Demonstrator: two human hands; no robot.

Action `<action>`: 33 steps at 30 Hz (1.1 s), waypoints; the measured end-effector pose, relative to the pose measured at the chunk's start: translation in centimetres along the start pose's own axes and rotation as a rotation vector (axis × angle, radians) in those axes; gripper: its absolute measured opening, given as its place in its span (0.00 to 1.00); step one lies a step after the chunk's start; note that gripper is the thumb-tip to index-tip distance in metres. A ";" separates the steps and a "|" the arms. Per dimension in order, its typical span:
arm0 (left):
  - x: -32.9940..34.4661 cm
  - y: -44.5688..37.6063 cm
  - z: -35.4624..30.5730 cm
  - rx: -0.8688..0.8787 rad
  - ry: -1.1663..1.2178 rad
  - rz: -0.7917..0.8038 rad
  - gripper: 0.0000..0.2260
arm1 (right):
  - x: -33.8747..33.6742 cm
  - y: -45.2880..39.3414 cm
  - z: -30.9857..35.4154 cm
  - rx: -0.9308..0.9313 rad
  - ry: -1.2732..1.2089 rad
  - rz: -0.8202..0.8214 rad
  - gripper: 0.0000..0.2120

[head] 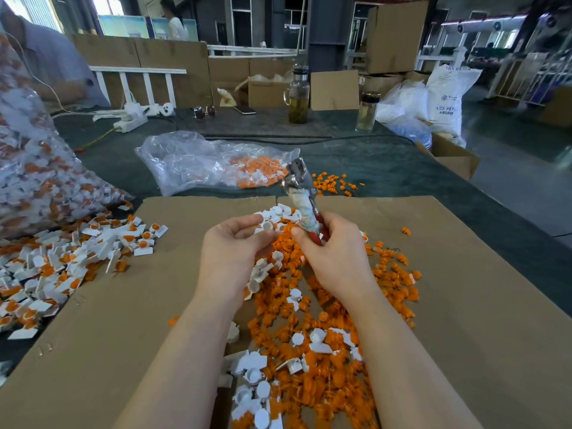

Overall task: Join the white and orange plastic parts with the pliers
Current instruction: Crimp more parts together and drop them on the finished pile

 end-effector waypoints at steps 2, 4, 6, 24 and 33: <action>0.1 0.1 0.1 -0.019 -0.001 -0.009 0.10 | 0.2 0.1 0.1 -0.012 0.010 -0.002 0.07; 0.3 0.3 0.1 -0.027 -0.006 -0.003 0.09 | 0.2 0.1 0.2 -0.013 0.018 -0.005 0.09; 0.4 0.5 0.0 -0.027 0.010 -0.003 0.09 | 0.2 0.1 0.2 -0.016 0.017 -0.011 0.11; 1.1 1.2 -0.7 0.030 -0.071 0.010 0.03 | 0.2 0.3 0.3 -0.055 0.138 -0.117 0.10; 1.4 1.6 -0.9 0.095 -0.088 -0.033 0.07 | 0.1 0.3 0.4 0.008 -0.020 -0.091 0.07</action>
Point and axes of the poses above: each hand's wrist, its own y-axis away from the middle knuckle, its own x-axis out of the palm, z = x × y, the point moved 4 cm from there along -y, towards the middle knuckle, and after that the axes turned 12 degrees about x, right-handed, at the moved point
